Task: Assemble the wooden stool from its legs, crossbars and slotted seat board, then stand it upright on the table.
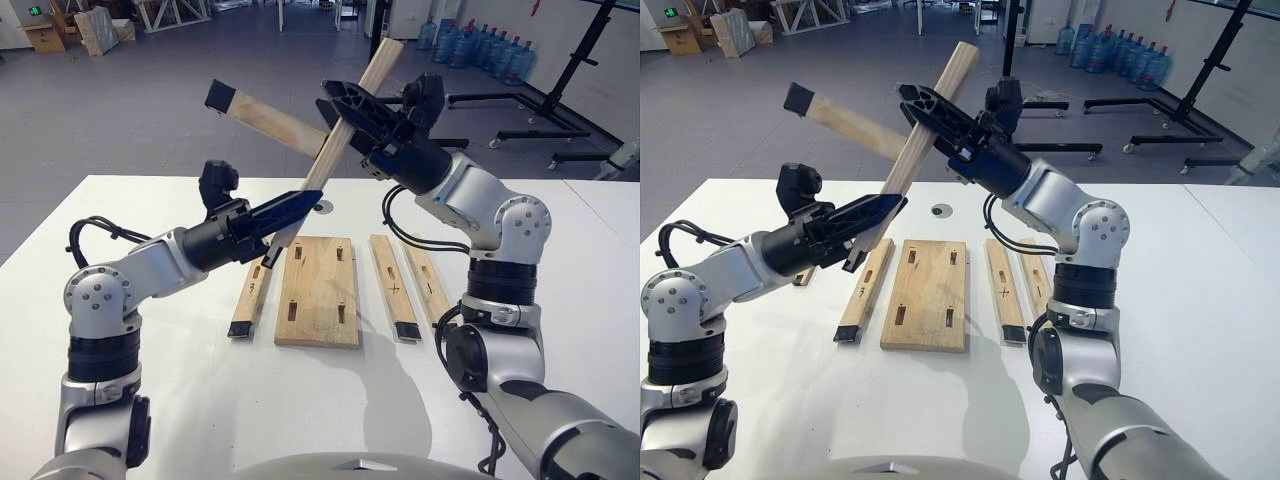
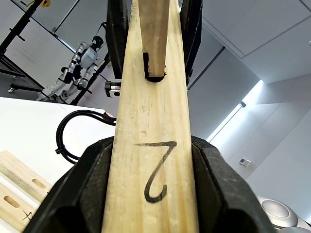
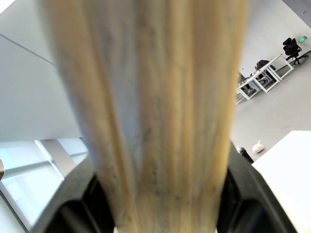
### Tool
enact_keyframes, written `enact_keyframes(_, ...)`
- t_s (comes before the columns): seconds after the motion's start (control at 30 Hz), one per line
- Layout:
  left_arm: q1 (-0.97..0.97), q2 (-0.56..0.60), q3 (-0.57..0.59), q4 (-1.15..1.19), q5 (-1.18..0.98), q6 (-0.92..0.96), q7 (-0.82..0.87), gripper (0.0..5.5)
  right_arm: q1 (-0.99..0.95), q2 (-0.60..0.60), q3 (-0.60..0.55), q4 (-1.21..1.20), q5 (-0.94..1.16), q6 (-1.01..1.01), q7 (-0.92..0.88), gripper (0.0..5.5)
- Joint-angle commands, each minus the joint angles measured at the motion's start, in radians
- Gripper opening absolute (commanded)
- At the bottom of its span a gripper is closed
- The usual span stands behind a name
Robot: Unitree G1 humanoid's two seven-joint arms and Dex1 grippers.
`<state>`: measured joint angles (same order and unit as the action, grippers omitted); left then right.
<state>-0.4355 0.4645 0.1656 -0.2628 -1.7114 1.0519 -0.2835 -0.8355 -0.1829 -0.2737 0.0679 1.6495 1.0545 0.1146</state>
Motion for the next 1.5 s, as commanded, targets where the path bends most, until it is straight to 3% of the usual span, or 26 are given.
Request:
enact_keyframes(0.03, 0.004, 0.018, -0.006, -0.009, 0.027, -0.014, -0.017, 2.04, 0.015, -0.008, -0.001, -0.012, -0.003, -0.021, 0.004, 2.06)
enact_keyframes(0.17, 0.015, 0.02, -0.006, -0.025, 0.093, -0.035, -0.023, 2.03, 0.04, -0.023, 0.005, -0.044, -0.07, -0.045, 0.03, 2.06)
enact_keyframes(0.2, 0.016, 0.018, -0.011, -0.026, 0.114, -0.039, -0.021, 2.4, 0.047, -0.026, 0.008, -0.052, -0.089, -0.052, 0.04, 2.06)
enact_keyframes(0.43, -0.002, -0.012, 0.058, -0.015, 0.136, -0.131, 0.058, 3.47, 0.102, -0.044, 0.028, -0.123, -0.215, -0.105, 0.11, 2.06)
enact_keyframes(0.63, 0.0, 0.013, 0.051, 0.061, 0.29, -0.148, 0.063, 4.34, 0.234, -0.103, 0.022, -0.224, -0.564, -0.355, 0.16, 2.05)
enact_keyframes(0.87, 0.101, 0.011, 0.061, 0.016, 0.42, -0.15, 0.071, 5.33, 0.307, -0.136, 0.092, -0.192, -0.889, -0.622, 0.298, 2.05)
enact_keyframes(1.23, 0.22, -0.075, 0.07, -0.058, 0.515, -0.192, 0.121, 5.4, 0.217, -0.163, 0.154, 0.141, -1.116, -0.827, 0.54, 2.05)
enact_keyframes(1.5, 0.267, -0.11, 0.057, -0.088, 0.571, -0.209, 0.13, 5.4, 0.202, -0.132, 0.188, 0.312, -1.115, -1.008, 0.921, 2.05)
